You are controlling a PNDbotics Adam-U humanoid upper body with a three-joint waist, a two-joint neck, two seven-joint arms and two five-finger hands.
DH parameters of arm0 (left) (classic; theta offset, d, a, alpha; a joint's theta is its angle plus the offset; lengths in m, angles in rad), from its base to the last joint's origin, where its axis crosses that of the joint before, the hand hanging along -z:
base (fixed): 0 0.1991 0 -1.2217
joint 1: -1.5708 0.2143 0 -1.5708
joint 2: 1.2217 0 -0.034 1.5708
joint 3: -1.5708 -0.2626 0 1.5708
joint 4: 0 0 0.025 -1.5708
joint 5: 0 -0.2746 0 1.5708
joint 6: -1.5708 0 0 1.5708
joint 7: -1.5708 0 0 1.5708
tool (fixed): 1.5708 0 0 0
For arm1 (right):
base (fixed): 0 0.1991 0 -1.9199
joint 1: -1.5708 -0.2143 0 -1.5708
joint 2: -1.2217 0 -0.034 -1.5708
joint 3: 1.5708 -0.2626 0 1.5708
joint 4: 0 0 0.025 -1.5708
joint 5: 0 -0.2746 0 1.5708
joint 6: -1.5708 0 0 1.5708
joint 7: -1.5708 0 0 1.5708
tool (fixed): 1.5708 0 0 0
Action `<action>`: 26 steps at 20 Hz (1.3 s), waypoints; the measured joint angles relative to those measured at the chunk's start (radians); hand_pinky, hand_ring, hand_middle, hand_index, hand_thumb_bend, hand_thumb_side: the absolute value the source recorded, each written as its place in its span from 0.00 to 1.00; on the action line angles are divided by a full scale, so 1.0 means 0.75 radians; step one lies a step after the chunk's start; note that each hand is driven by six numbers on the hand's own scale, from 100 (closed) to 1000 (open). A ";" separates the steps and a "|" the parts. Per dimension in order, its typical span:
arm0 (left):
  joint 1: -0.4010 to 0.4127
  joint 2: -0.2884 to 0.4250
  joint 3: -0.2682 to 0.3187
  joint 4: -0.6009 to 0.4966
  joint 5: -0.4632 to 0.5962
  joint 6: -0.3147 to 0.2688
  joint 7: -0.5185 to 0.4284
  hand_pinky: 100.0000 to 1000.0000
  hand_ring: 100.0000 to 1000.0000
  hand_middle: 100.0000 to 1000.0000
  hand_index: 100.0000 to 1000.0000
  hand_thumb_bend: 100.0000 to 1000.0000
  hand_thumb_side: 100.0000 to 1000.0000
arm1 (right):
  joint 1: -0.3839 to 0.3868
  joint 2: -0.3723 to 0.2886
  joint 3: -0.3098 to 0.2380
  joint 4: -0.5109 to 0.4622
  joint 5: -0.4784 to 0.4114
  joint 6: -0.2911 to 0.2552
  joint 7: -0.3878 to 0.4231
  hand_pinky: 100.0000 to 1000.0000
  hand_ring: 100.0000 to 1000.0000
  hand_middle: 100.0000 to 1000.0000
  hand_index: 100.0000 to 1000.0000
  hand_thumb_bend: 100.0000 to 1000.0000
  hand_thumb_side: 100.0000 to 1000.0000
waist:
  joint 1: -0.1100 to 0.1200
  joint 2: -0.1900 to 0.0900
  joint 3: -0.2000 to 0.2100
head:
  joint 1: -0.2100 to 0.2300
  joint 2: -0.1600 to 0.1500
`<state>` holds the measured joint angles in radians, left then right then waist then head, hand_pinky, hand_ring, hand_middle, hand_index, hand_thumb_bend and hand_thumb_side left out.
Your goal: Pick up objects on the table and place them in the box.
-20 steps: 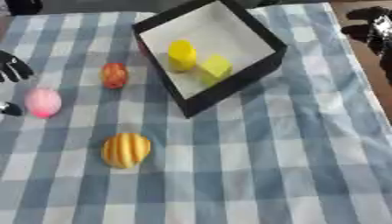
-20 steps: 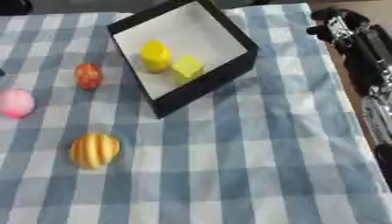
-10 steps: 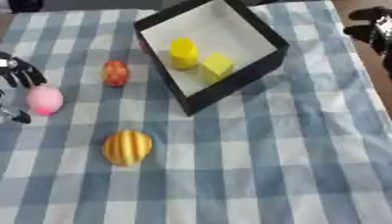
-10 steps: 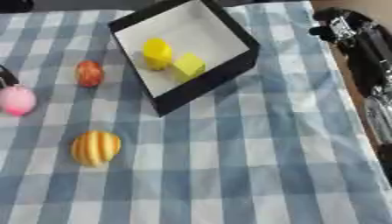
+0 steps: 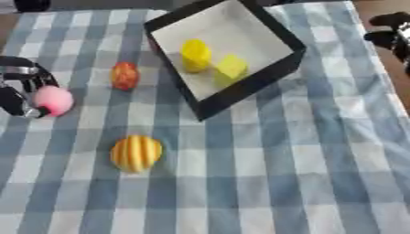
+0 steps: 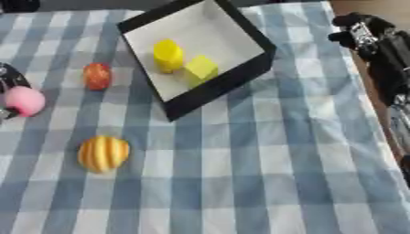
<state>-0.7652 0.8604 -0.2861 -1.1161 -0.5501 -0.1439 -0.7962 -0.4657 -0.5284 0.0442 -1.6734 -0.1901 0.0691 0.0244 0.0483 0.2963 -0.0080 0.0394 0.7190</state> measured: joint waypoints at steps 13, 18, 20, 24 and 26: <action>-0.078 0.001 0.031 -0.299 -0.078 -0.019 0.194 0.65 0.65 0.58 0.65 0.02 0.00 | -0.002 0.006 -0.001 0.000 -0.001 -0.002 -0.001 0.91 0.76 0.78 0.74 0.00 0.71 | 0.000 0.000 0.003 | -0.004 0.012; -0.227 -0.049 0.034 -0.416 -0.078 0.004 0.179 0.65 0.65 0.57 0.65 0.04 0.00 | -0.015 0.009 -0.001 0.014 -0.027 0.003 -0.010 0.92 0.78 0.79 0.75 0.00 0.73 | 0.000 0.000 0.005 | -0.009 0.012; -0.295 -0.100 0.032 -0.424 -0.081 0.005 0.170 0.65 0.64 0.57 0.65 0.04 0.00 | -0.023 0.016 -0.001 0.028 -0.039 0.009 -0.015 0.92 0.78 0.80 0.75 0.00 0.73 | 0.000 0.000 0.005 | -0.009 0.012; -0.413 -0.217 0.018 -0.396 -0.099 -0.001 0.159 0.64 0.63 0.56 0.64 0.04 0.00 | -0.027 0.028 -0.005 0.049 -0.059 0.014 -0.020 0.92 0.79 0.80 0.76 0.00 0.73 | 0.004 0.000 0.001 | -0.008 0.012; -0.470 -0.280 0.012 -0.359 -0.112 -0.006 0.158 0.64 0.63 0.56 0.64 0.04 0.00 | -0.033 0.032 -0.009 0.053 -0.060 0.014 -0.020 0.92 0.79 0.80 0.76 0.00 0.73 | 0.007 0.000 -0.005 | -0.006 0.012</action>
<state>-1.1178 0.6506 -0.2768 -1.3856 -0.6343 -0.1481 -0.6780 -0.4901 -0.5045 0.0373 -1.6337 -0.2348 0.0797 0.0093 0.0532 0.2963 -0.0115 0.0348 0.7279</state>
